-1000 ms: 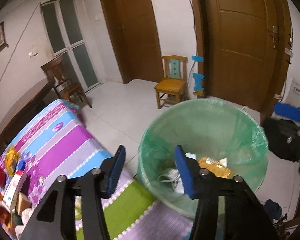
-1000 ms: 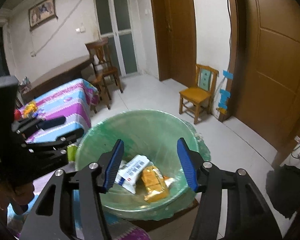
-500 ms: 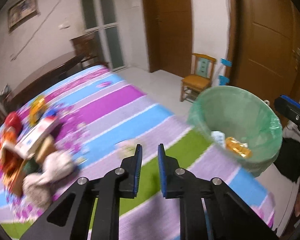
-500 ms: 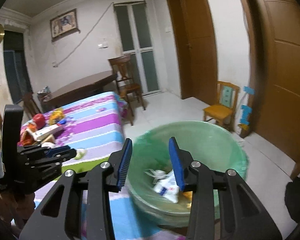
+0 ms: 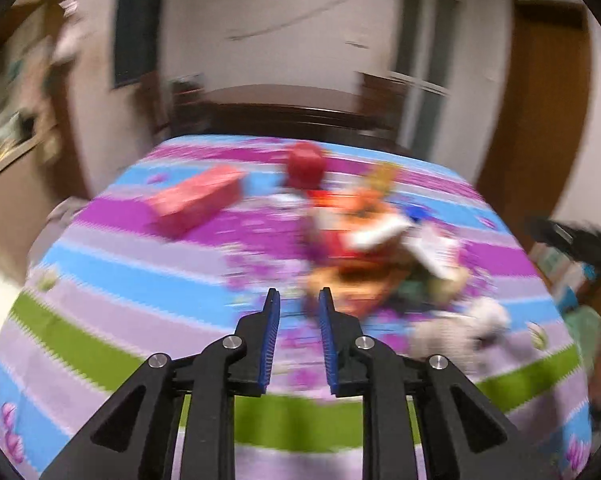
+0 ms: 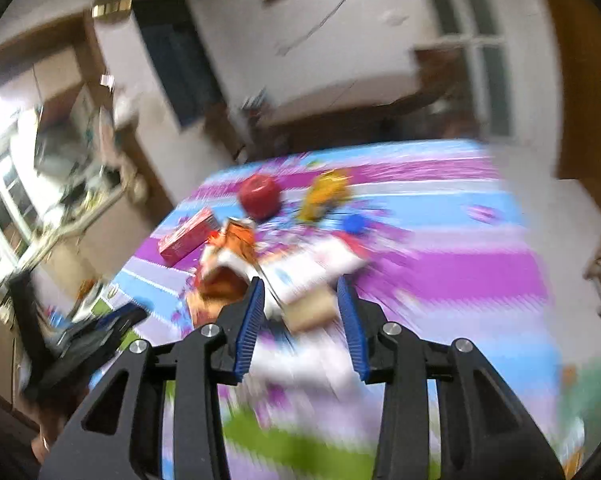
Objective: Collect trash
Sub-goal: 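Move both tools back over the table toward the remaining trash, then grasp another orange-and-white paper cup with the right tool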
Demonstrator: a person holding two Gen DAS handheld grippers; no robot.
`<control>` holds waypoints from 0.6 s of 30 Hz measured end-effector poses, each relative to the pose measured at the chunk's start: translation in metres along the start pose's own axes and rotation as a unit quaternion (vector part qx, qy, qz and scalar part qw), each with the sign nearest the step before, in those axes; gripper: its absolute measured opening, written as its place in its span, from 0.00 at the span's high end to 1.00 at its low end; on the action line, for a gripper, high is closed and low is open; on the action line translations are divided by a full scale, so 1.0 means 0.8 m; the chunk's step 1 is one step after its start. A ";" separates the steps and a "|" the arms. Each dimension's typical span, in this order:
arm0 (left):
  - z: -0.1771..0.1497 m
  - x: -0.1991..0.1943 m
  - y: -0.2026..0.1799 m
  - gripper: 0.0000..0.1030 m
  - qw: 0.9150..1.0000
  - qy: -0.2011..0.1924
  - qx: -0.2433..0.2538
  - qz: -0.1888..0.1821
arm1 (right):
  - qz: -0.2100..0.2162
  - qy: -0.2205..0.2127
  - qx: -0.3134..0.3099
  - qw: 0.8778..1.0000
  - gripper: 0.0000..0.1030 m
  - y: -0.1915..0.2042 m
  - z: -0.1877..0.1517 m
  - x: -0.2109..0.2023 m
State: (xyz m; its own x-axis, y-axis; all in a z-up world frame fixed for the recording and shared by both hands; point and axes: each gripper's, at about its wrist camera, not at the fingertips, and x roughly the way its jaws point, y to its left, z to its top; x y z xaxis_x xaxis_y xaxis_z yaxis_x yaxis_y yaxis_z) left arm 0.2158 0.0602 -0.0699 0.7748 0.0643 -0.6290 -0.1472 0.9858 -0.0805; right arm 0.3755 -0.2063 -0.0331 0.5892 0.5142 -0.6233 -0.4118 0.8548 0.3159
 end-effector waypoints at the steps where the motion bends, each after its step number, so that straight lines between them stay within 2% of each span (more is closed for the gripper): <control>1: -0.001 -0.001 0.018 0.78 1.000 0.002 -0.008 0.010 | -0.017 0.014 -0.010 1.000 0.64 0.005 0.020 0.029; 4: -0.007 -0.005 0.060 0.76 0.999 0.002 -0.029 0.041 | -0.049 0.064 -0.019 0.997 0.66 0.015 0.067 0.126; 5: -0.008 -0.004 0.074 0.75 0.998 0.002 -0.035 0.047 | -0.047 0.079 -0.019 0.996 0.66 0.017 0.068 0.143; 6: -0.009 -0.004 0.083 0.74 0.998 0.002 -0.039 0.053 | -0.033 0.114 -0.020 0.993 0.67 0.024 0.068 0.170; 7: -0.008 -0.003 0.095 0.74 0.997 0.002 -0.044 0.059 | -0.028 0.129 -0.026 0.991 0.74 0.032 0.060 0.178; 8: -0.011 -0.003 0.101 0.73 0.997 0.002 -0.048 0.061 | 0.001 0.140 -0.040 0.989 0.76 0.047 0.051 0.178; 11: -0.015 -0.004 0.126 0.71 0.996 0.000 -0.066 0.066 | 0.121 0.153 -0.066 0.979 0.81 0.094 0.014 0.125; 14: -0.028 -0.006 0.141 0.68 0.995 0.001 -0.075 0.072 | 0.168 0.143 -0.097 0.971 0.81 0.124 -0.028 0.055; 15: -0.032 -0.007 0.145 0.68 0.995 0.005 -0.076 0.072 | 0.173 0.134 -0.103 0.970 0.81 0.128 -0.044 0.032; 17: -0.046 -0.009 0.150 0.67 0.995 0.009 -0.074 0.071 | 0.121 0.105 -0.122 0.980 0.80 0.136 -0.077 -0.009; 18: -0.050 -0.011 0.150 0.66 0.995 0.012 -0.071 0.070 | 0.115 0.093 -0.125 0.981 0.77 0.136 -0.093 -0.027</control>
State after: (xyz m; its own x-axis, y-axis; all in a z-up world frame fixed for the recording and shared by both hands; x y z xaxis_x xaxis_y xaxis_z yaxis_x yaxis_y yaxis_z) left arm 0.1664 0.1720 -0.1052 0.7260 0.1947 -0.6595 -0.3395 0.9355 -0.0976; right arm 0.2662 -0.1293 -0.0383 0.3344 0.6494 -0.6829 -0.6900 0.6623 0.2920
